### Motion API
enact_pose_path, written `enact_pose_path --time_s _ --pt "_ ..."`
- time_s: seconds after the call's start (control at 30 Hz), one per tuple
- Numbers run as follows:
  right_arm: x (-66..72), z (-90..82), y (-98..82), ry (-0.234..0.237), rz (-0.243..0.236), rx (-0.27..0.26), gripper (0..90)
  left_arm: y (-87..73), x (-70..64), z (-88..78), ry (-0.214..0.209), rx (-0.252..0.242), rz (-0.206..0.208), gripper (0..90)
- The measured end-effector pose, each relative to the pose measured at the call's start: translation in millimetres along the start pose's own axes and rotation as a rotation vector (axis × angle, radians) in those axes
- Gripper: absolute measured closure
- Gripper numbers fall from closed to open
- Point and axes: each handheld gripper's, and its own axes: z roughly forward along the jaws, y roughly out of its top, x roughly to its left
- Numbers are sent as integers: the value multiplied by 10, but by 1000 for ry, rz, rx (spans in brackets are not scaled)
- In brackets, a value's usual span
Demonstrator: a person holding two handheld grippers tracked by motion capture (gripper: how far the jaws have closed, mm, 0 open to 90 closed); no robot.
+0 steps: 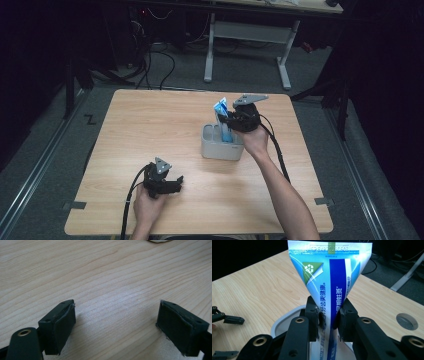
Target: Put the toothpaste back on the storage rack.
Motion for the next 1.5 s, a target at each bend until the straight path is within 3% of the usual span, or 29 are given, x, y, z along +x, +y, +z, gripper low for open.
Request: enact_pose_path --time_s 0.77,1.03,1.17,1.5 --pt "39 153 -137 18 -12 65 726 0 0 1 1 -2 0 156" --pt "-11 136 -193 25 29 40 709 0 -1 1 0 -1 0 156" --pt "-3 117 -197 13 10 40 686 0 -1 1 1 -1 -1 157" --pt "-22 -20 -206 8 29 12 592 0 -3 0 0 -1 1 157"
